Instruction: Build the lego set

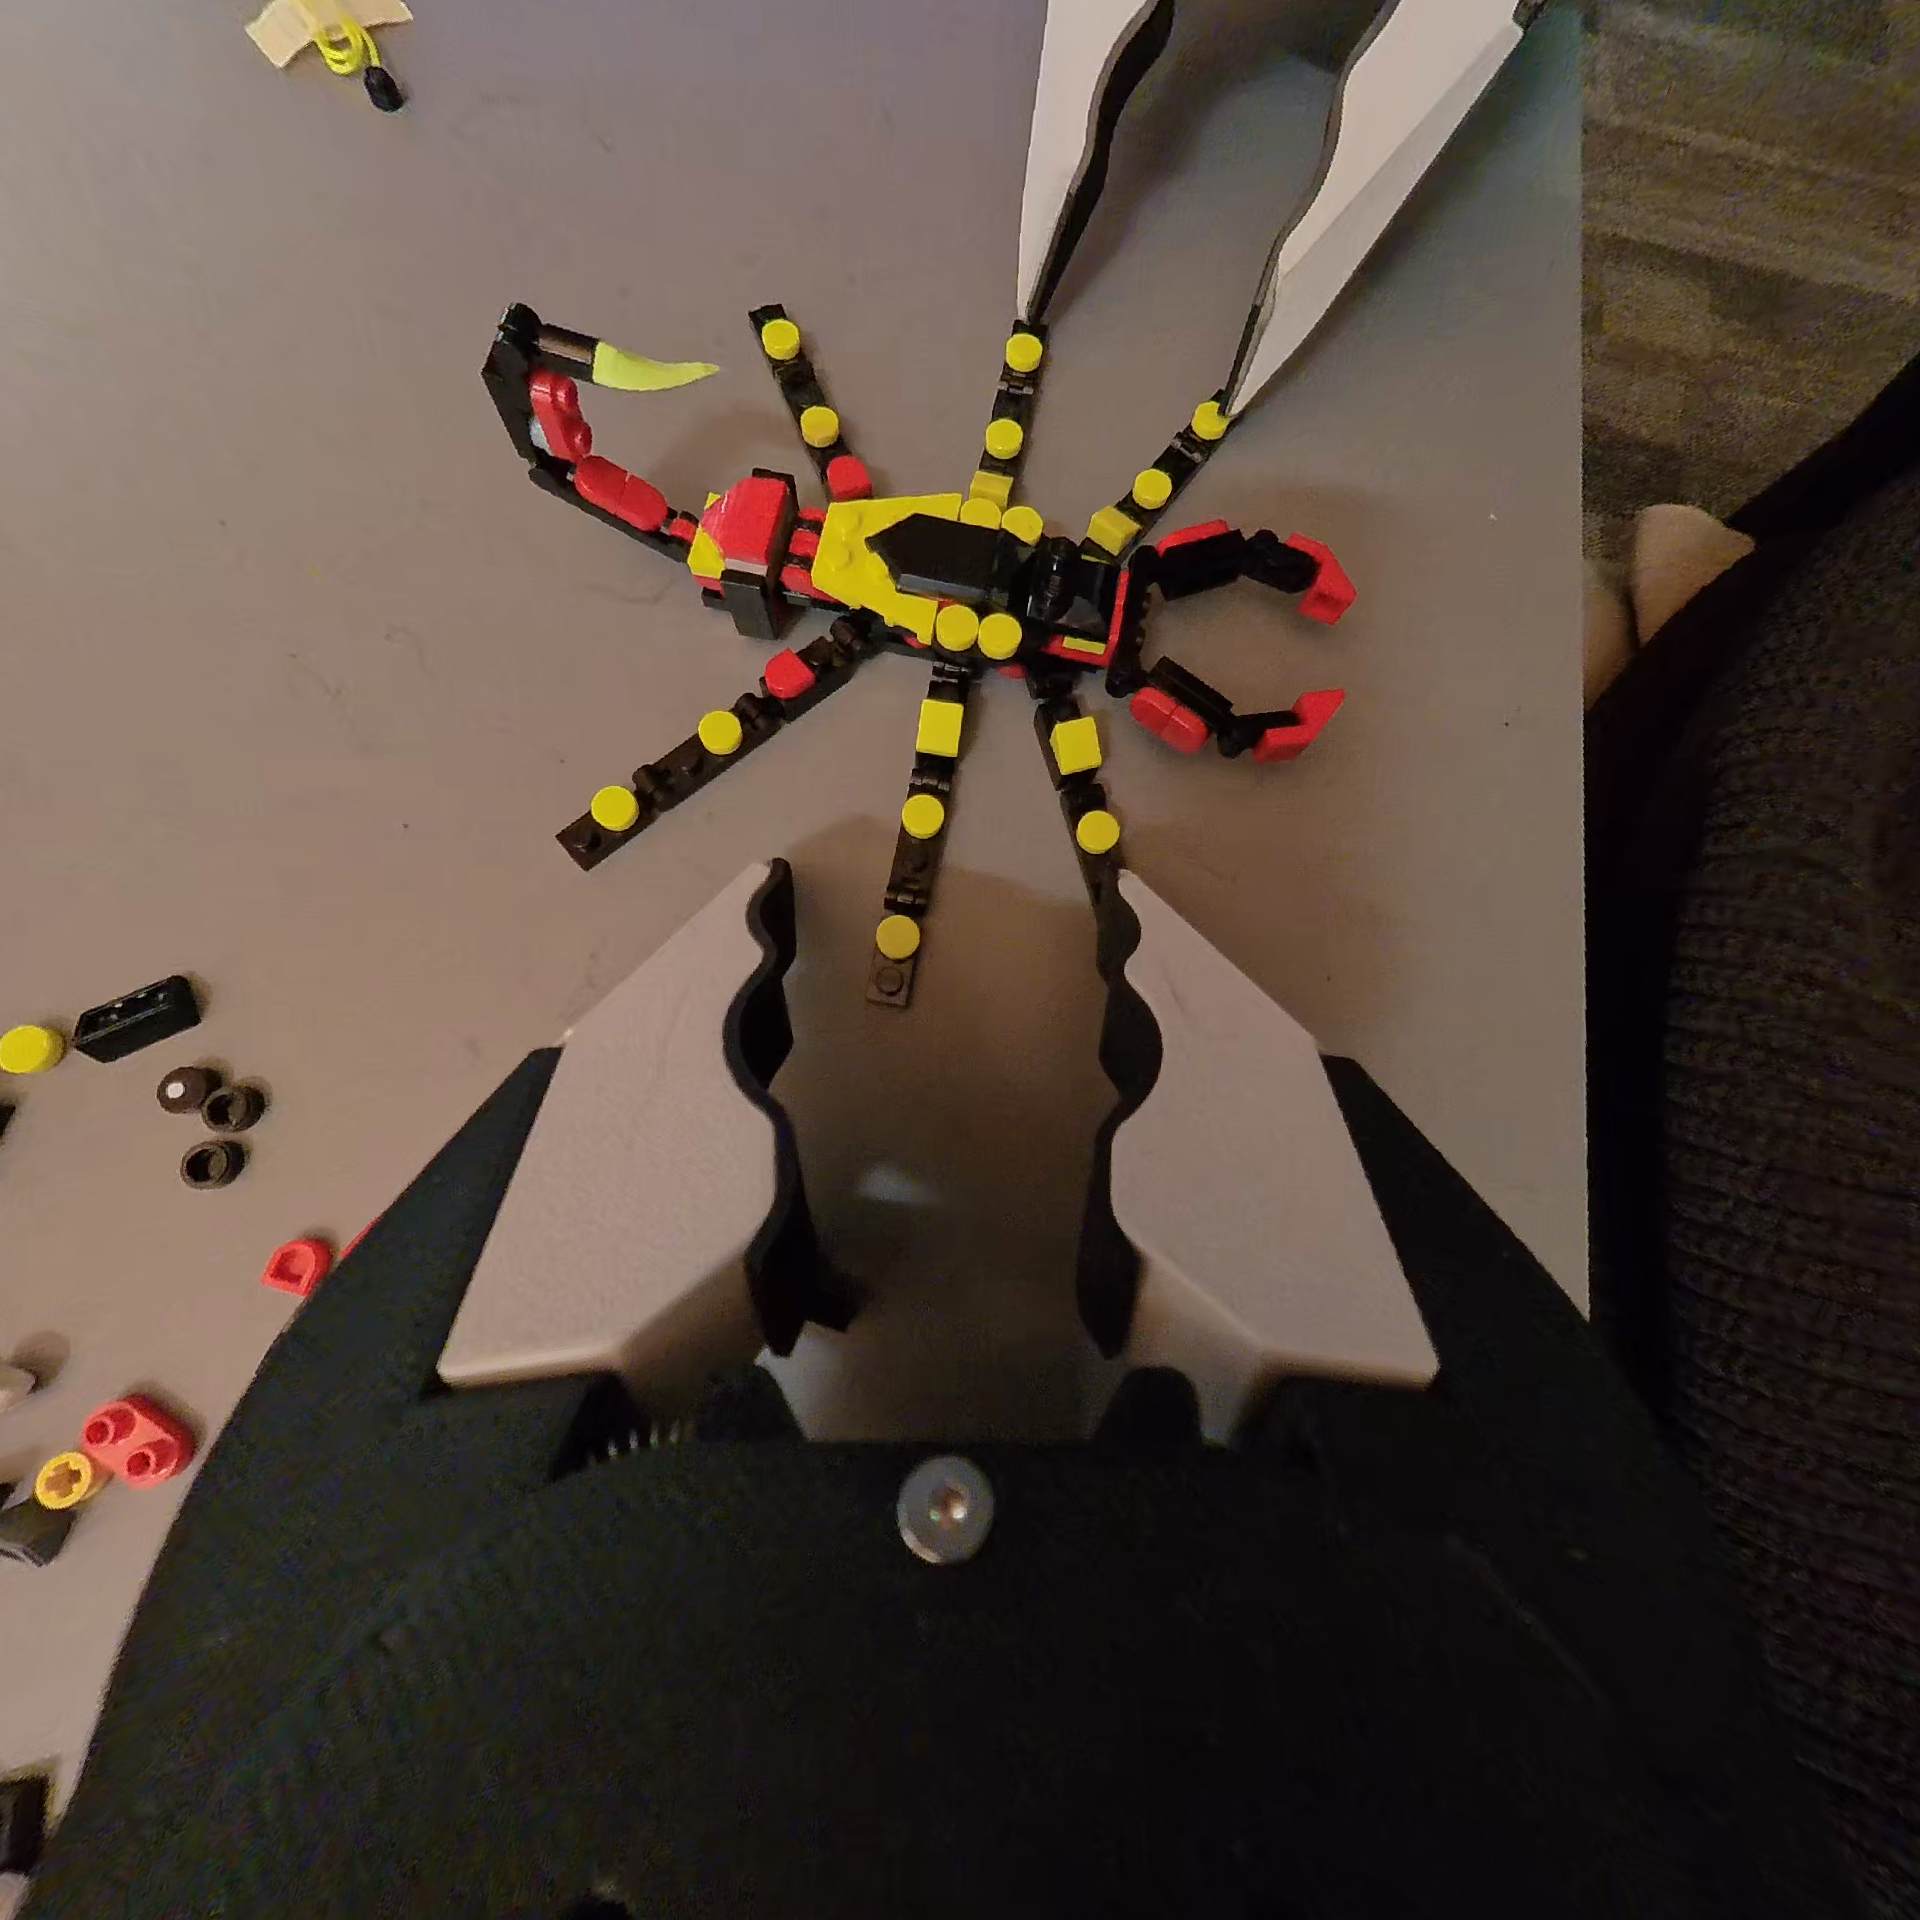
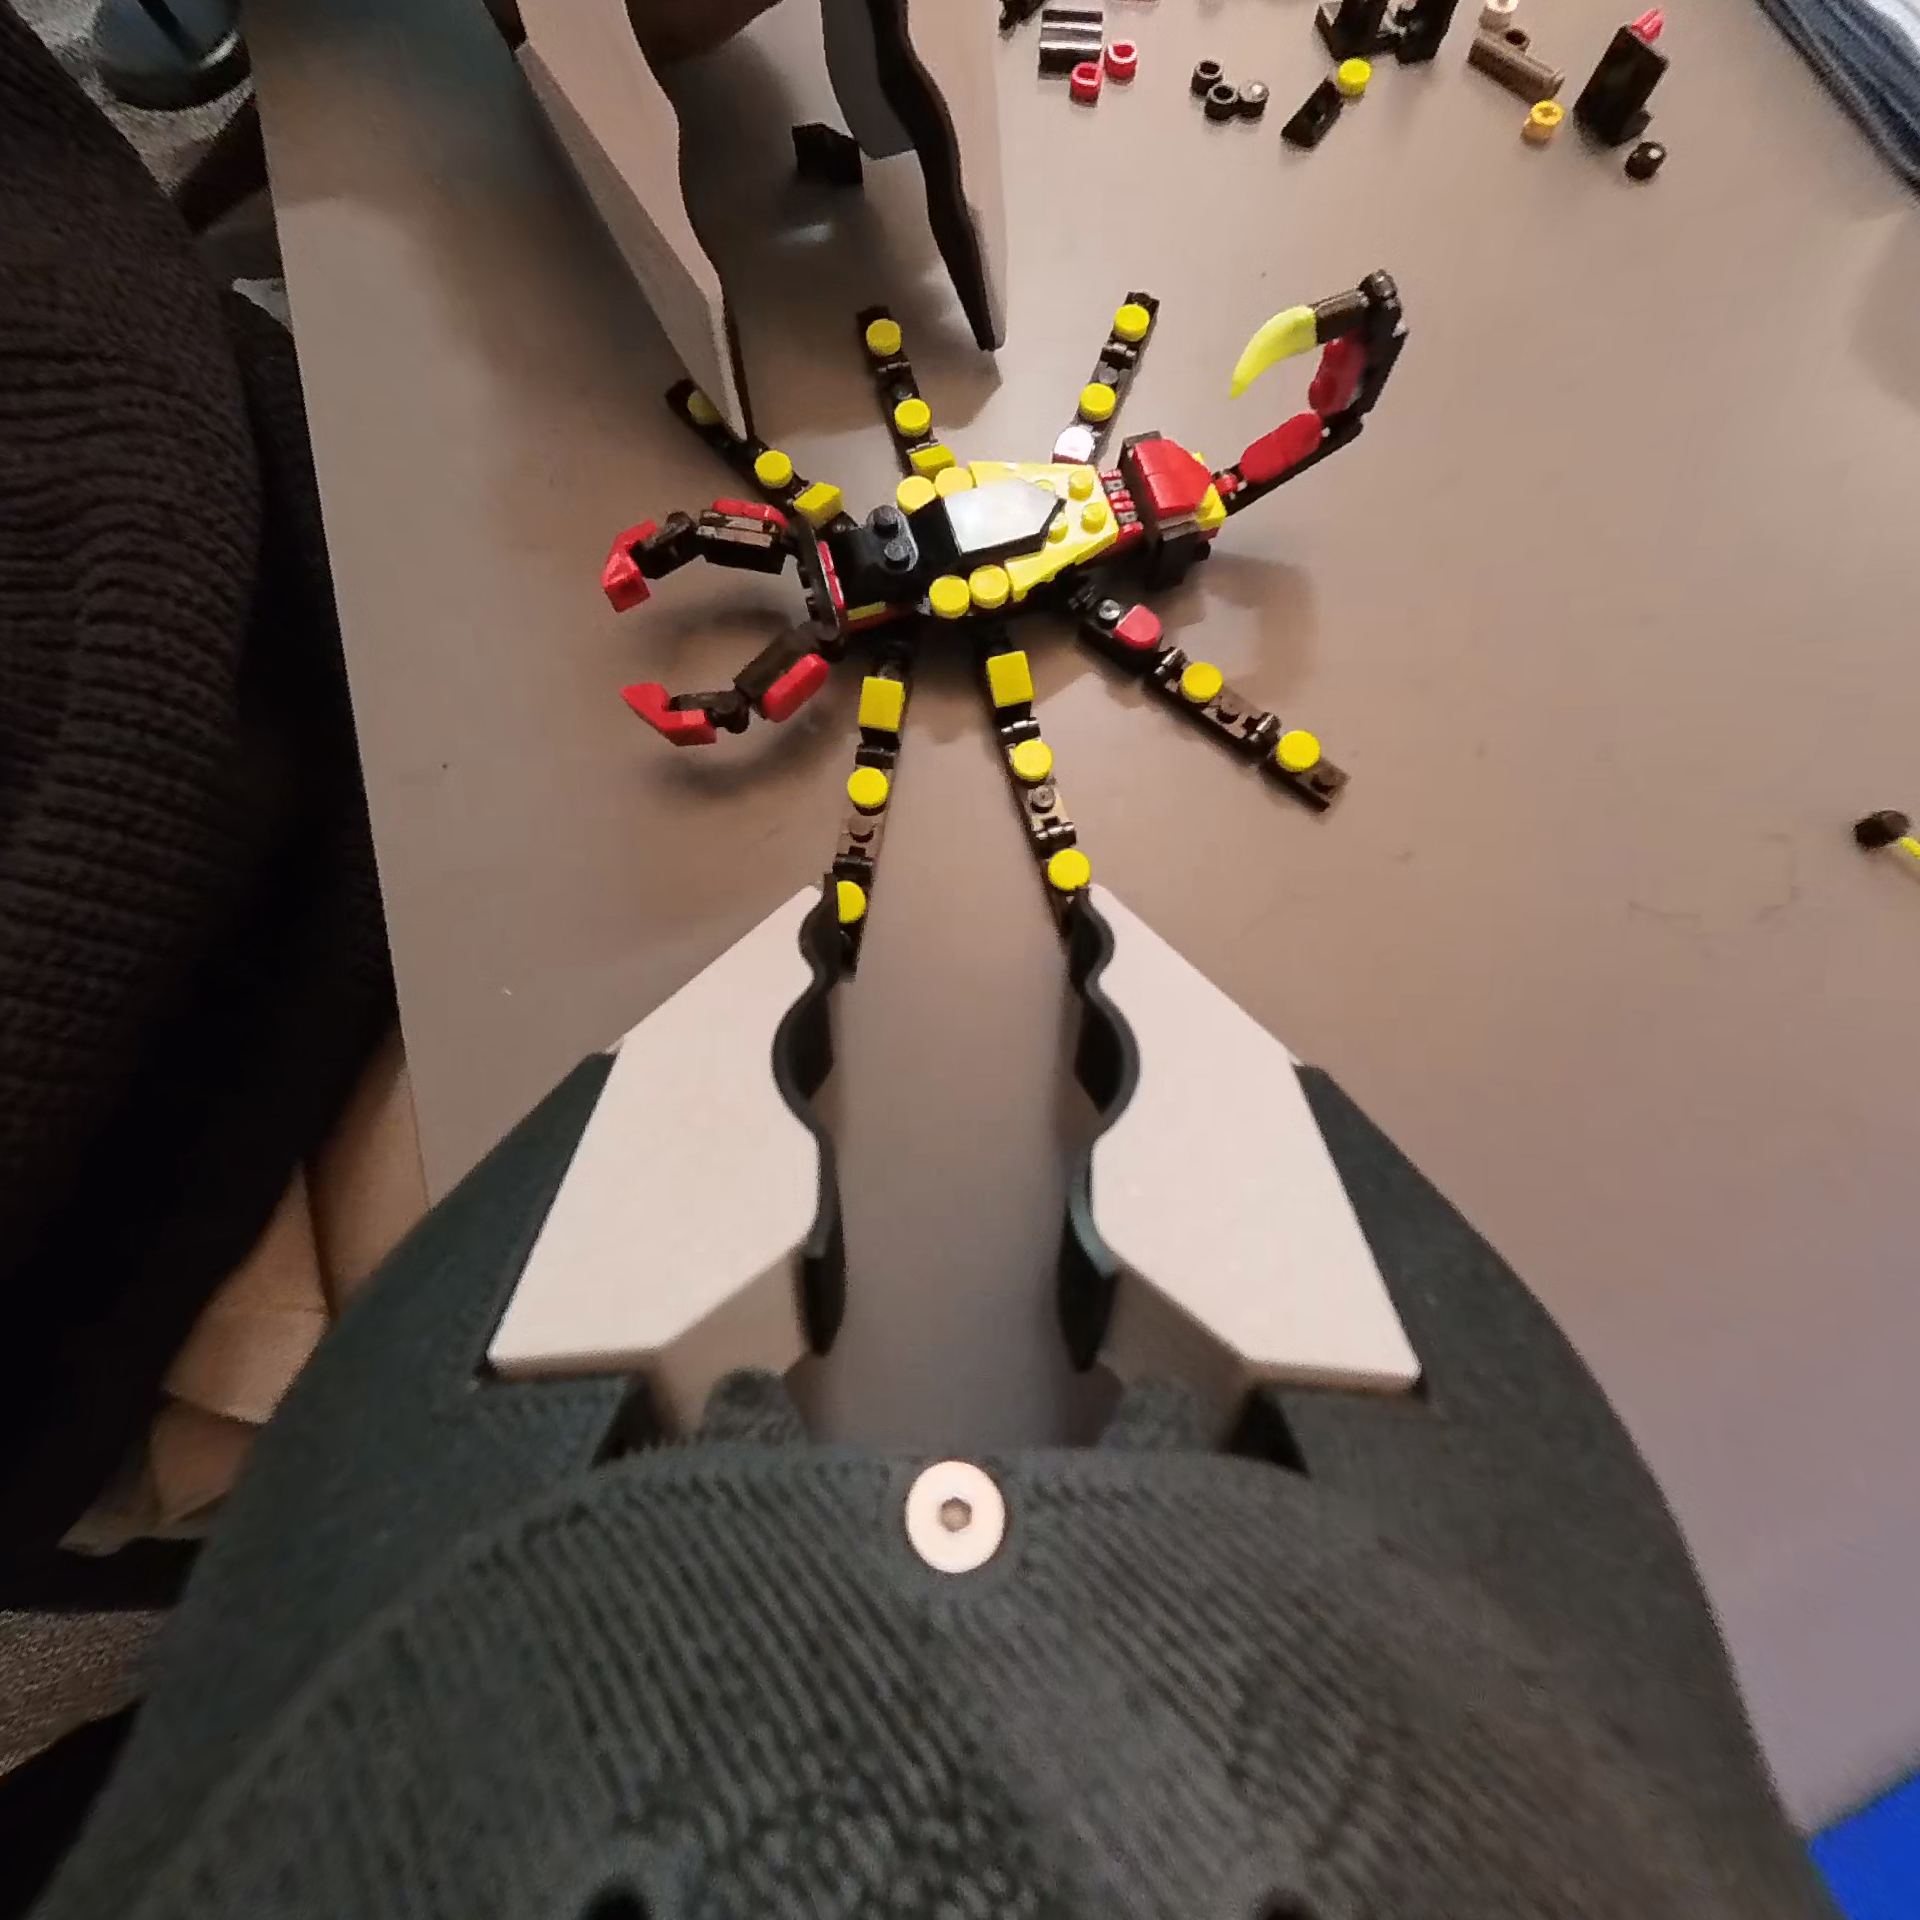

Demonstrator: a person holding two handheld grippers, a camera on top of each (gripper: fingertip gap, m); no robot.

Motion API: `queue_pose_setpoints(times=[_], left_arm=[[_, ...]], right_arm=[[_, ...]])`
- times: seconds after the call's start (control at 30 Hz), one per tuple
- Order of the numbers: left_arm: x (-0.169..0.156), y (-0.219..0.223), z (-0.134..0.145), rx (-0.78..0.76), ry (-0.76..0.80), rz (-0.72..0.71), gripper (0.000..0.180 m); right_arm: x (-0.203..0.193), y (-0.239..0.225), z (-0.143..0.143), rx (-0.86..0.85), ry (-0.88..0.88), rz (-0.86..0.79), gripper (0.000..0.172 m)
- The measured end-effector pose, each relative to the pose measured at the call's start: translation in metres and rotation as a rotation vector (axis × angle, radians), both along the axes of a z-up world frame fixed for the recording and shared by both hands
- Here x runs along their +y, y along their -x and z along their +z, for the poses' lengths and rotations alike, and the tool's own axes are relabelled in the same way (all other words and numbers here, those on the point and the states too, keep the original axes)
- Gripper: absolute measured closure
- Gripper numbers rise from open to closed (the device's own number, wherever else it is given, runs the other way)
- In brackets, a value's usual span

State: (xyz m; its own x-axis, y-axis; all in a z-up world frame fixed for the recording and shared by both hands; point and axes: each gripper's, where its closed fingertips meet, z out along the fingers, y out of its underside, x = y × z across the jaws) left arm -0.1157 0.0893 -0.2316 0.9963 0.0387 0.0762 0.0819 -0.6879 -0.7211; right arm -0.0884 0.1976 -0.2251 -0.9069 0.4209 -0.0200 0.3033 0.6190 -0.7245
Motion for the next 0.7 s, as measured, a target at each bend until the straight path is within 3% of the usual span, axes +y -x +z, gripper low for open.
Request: queue_pose_setpoints(times=[0.4,0.7], left_arm=[[-0.002,-0.003,0.015,-0.008,-0.037,0.006,0.126],[-0.01,-0.03,0.009,-0.047,0.024,-0.078,0.169]], right_arm=[[-0.009,0.005,0.017,0.057,0.069,-0.007,0.13],[-0.022,-0.002,0.017,0.069,0.058,0.042,0.151]])
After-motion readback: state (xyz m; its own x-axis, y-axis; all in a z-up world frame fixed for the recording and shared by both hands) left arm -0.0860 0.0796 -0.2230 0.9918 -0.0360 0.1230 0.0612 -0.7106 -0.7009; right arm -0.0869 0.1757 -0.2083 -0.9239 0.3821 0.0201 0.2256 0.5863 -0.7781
